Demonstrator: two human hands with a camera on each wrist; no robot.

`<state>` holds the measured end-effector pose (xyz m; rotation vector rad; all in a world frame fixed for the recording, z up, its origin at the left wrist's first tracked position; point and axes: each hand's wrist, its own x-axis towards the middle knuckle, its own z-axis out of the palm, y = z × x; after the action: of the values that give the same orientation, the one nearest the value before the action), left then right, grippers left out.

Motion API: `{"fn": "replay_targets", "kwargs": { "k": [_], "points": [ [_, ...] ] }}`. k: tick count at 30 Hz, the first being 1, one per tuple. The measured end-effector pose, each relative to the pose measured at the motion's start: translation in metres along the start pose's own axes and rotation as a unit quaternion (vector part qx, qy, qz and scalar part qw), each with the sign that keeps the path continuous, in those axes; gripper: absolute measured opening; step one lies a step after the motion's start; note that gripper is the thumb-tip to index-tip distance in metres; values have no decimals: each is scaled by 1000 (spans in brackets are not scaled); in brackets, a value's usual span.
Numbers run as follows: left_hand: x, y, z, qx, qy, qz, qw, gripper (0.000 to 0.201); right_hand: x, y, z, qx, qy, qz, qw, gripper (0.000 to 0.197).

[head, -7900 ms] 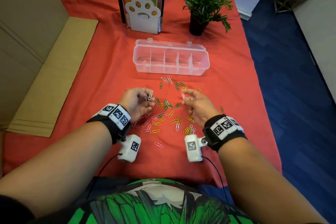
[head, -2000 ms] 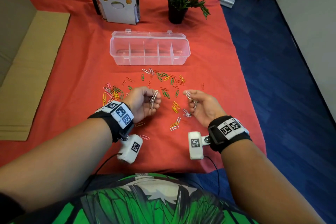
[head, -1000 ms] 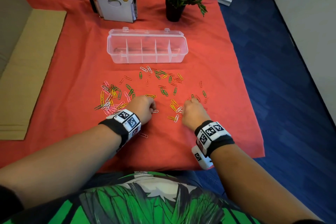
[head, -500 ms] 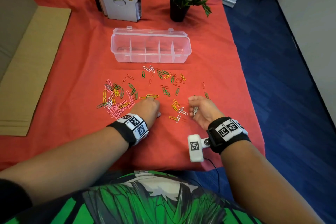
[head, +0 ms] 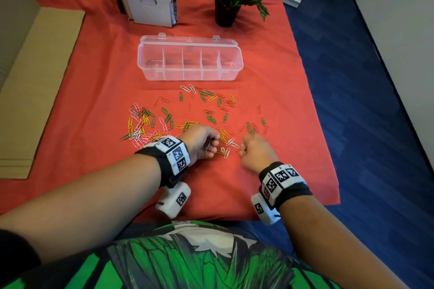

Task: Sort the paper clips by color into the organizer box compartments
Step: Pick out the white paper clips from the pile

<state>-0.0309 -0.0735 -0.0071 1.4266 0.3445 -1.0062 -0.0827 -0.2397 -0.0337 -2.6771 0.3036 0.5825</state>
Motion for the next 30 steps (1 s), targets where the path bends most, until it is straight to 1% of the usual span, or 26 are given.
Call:
{"fn": "replay_targets", "kwargs": {
  "k": [2, 4, 5, 6, 7, 8, 9, 10, 11, 12, 13, 14, 15, 16, 19, 20, 21, 22, 24, 25, 26, 28, 29, 30],
  "points": [
    [-1, 3, -1, -69, -33, -33, 997, 24, 3, 5, -6, -13, 42, 9, 999, 15],
    [0, 5, 0, -95, -36, -45, 994, 24, 6, 6, -11, -4, 76, -12, 997, 14],
    [2, 5, 2, -73, -19, -39, 996, 23, 7, 5, -13, 1, 82, -33, 996, 14],
    [5, 4, 4, -15, 9, -15, 1000, 23, 9, 2, -13, 0, 79, -57, 995, 16],
    [8, 1, 5, 84, 40, 28, 995, 22, 10, -1, -11, -8, 71, -80, 994, 19],
    [11, -3, 4, 206, 71, 81, 973, 21, 11, -4, -9, -21, 61, -100, 993, 22],
    [12, -6, 4, 325, 87, 130, 933, 19, 11, -6, -6, -34, 55, -116, 991, 23],
    [12, -10, 3, 419, 86, 167, 888, 18, 12, -8, -2, -45, 52, -127, 989, 24],
    [12, -13, 1, 484, 77, 194, 850, 18, 12, -8, 2, -53, 55, -136, 988, 24],
    [13, -17, -1, 529, 68, 216, 818, 19, 12, -8, 4, -60, 60, -142, 986, 21],
    [15, -20, -3, 561, 63, 230, 792, 18, 12, -8, 6, -67, 67, -145, 985, 18],
    [16, -22, -5, 583, 66, 241, 773, 17, 12, -8, 7, -76, 74, -143, 984, 15],
    [18, -24, -7, 591, 74, 243, 765, 16, 11, -9, 7, -86, 80, -137, 984, 15],
    [20, -24, -9, 591, 89, 245, 764, 14, 11, -9, 7, -98, 81, -130, 983, 17],
    [20, -19, -18, 560, 139, 230, 783, 18, 12, -8, 8, -108, 81, -120, 984, 18],
    [19, -17, -19, 553, 145, 236, 786, 21, 12, -8, 7, -79, 79, -113, 987, 17],
    [18, -15, -18, 553, 147, 249, 782, 21, 13, -8, 5, -33, 76, -102, 991, 15],
    [17, -14, -15, 562, 140, 263, 771, 20, 13, -9, 1, 22, 71, -78, 994, 12],
    [17, -15, -5, 607, 101, 276, 738, 18, 15, -7, -8, 143, 71, -20, 987, 4],
    [18, -19, 1, 627, 75, 275, 725, 19, 16, -6, -13, 197, 67, 4, 978, 2],
    [18, -22, 5, 639, 53, 270, 718, 18, 16, -5, -18, 245, 59, 23, 967, 8],
    [20, -27, 10, 658, 41, 264, 704, 15, 15, -5, -27, 332, 36, 52, 941, 20],
    [21, -28, 11, 672, 42, 261, 692, 15, 14, -4, -31, 378, 24, 67, 923, 23],
    [22, -28, 11, 686, 43, 261, 678, 18, 12, -3, -34, 439, 4, 86, 894, 25]
  ]
}}
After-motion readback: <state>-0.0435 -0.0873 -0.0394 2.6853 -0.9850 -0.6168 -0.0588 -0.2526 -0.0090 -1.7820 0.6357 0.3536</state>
